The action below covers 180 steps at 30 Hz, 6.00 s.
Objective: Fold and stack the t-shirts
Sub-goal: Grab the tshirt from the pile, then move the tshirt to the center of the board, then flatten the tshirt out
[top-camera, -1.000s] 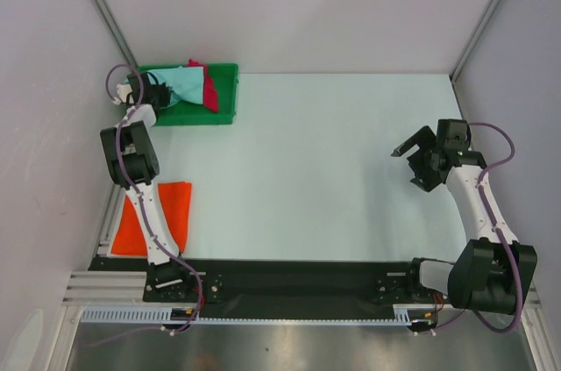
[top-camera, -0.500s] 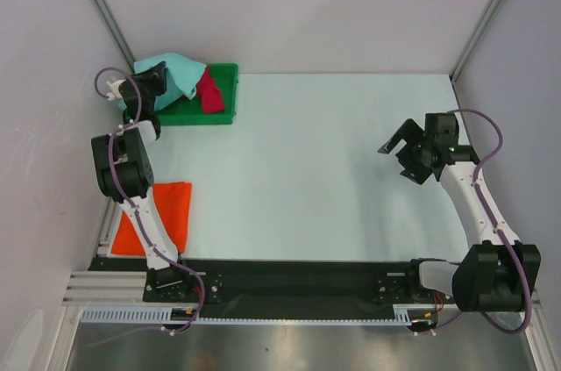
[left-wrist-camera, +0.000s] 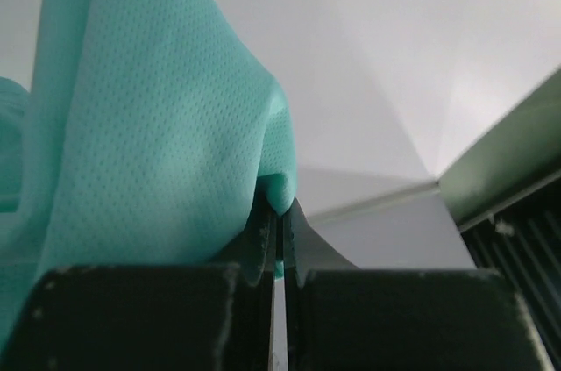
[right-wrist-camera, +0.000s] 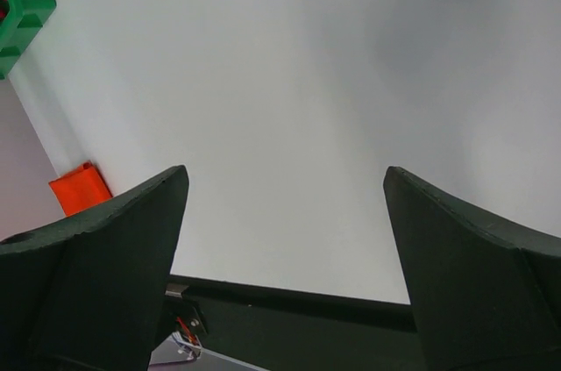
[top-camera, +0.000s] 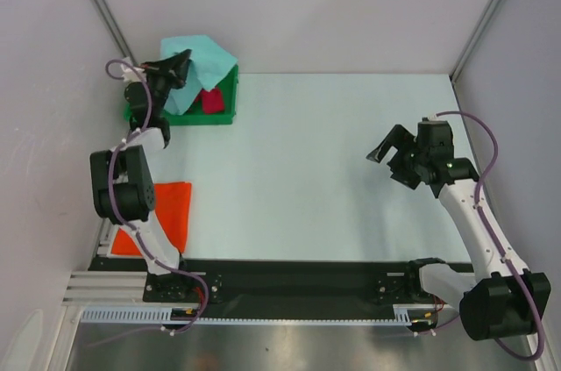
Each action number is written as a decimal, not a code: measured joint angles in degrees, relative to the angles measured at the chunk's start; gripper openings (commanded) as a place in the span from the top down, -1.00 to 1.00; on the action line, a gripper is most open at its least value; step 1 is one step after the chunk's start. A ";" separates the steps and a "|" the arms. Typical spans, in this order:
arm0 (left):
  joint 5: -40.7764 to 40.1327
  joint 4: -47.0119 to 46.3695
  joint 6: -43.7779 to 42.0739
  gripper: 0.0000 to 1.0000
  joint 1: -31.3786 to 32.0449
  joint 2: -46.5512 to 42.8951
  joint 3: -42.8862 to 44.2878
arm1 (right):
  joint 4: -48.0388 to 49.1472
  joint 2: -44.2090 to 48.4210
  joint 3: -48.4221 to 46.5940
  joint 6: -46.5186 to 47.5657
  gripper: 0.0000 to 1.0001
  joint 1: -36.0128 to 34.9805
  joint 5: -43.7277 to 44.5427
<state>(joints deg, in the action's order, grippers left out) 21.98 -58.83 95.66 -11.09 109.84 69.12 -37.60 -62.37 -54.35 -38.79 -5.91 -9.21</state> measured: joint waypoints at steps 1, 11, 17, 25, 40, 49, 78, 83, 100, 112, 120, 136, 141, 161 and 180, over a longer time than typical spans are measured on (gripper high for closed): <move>1.33 0.70 -0.96 1.00 1.29 -2.36 -1.16 | -0.09 0.61 0.39 -0.04 -0.99 -0.09 -0.28; 9.79 36.92 -32.15 -0.99 28.11 -30.60 -6.01 | -4.85 3.48 2.05 2.73 -0.99 -1.29 -2.16; 6.71 63.58 -49.83 -1.00 33.35 -37.90 -12.63 | -6.40 5.20 3.98 7.08 -1.00 -3.10 -5.81; 0.02 81.20 -60.85 -0.82 37.77 -46.40 -20.81 | -6.91 -1.40 5.25 10.36 -0.58 -3.69 -7.41; -0.74 82.05 -69.46 -0.75 42.18 -7.69 8.68 | -0.50 -26.47 -2.91 16.52 -0.61 -3.41 -7.78; 1.07 84.37 -71.71 -0.54 39.58 11.93 28.87 | 6.05 -35.87 -8.00 14.36 -0.38 1.44 -11.67; 2.82 86.07 -70.77 0.99 39.04 16.72 35.87 | 2.08 -39.95 -20.70 14.21 1.00 3.02 -8.44; 0.31 87.56 -71.14 0.99 38.53 2.75 35.32 | -0.15 -26.43 -24.17 14.01 1.00 3.06 -1.84; -0.48 79.97 -64.65 0.99 37.57 -53.31 8.72 | -1.77 10.62 -30.67 11.43 1.00 4.42 3.56; 8.41 72.94 -60.24 0.99 37.09 -52.09 -0.76 | 14.93 7.26 -30.67 9.92 1.00 1.84 3.82; 9.97 74.53 -59.69 0.99 36.74 -45.66 4.39 | 19.15 -5.40 -33.70 11.91 1.00 -2.36 7.80; 15.89 70.42 -51.06 0.99 42.73 -50.36 11.17 | 15.15 18.97 -49.53 14.91 1.00 -2.38 14.32; 15.34 70.05 -50.58 0.99 43.19 -52.78 8.79 | 14.97 15.78 -49.18 14.91 1.00 -2.38 14.25; -2.51 77.31 -62.40 -0.21 18.93 -36.28 -16.98 | 13.05 -53.00 -58.80 15.37 0.18 -4.85 3.32; 3.08 81.90 -68.76 -0.51 23.85 -46.95 -29.20 | -7.93 -8.72 5.03 -3.06 -0.05 -22.86 9.57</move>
<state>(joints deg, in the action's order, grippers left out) 25.06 23.07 26.89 12.75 62.89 39.92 -45.54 -71.09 -49.32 -41.85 -28.77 0.36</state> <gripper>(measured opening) 0.753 0.524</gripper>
